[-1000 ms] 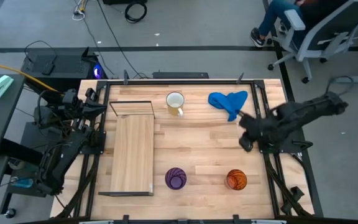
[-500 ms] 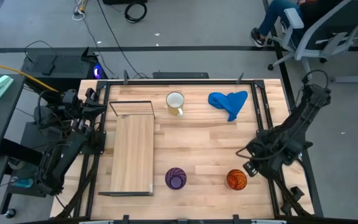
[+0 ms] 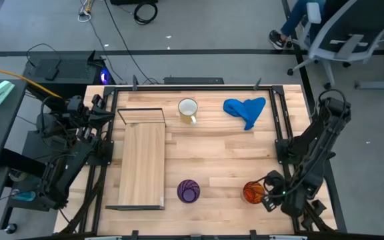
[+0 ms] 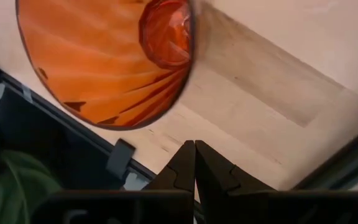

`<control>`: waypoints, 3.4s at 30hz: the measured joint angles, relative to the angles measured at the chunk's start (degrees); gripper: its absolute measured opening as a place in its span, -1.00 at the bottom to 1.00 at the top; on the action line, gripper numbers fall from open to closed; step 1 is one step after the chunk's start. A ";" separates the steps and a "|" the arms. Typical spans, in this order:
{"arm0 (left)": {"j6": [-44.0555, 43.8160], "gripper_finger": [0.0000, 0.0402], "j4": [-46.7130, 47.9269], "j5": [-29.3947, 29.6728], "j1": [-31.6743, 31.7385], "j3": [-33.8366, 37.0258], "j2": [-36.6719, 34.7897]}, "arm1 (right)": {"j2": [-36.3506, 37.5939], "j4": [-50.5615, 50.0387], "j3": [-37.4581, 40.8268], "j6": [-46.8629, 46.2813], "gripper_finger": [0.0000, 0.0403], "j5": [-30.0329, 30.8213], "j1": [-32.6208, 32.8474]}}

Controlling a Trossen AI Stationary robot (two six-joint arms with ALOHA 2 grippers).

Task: Stack small to large cups/mugs on shelf
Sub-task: Move the brown cup to the center of the table

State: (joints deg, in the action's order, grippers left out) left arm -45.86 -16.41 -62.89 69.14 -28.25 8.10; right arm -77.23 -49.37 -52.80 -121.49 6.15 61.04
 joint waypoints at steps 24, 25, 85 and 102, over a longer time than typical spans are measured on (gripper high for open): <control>-0.01 -0.84 0.05 -1.49 0.00 0.02 0.00 | 6.29 -4.85 0.02 4.32 -0.90 3.06 -3.76; -0.01 -0.83 0.07 -1.49 0.02 0.02 0.00 | 6.88 -4.80 0.02 4.94 -0.89 4.27 -4.01; 0.10 -0.85 0.93 -3.05 0.02 0.04 -0.02 | 0.11 -8.02 0.02 24.02 -0.83 -2.07 -16.37; 0.10 -0.86 1.82 -4.49 0.01 0.04 -0.02 | 0.68 -9.54 -3.97 49.18 -0.97 1.50 -32.16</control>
State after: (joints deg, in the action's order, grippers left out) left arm -45.76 -14.59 -67.37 69.16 -28.21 8.08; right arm -76.55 -58.91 -56.77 -72.32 7.65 28.88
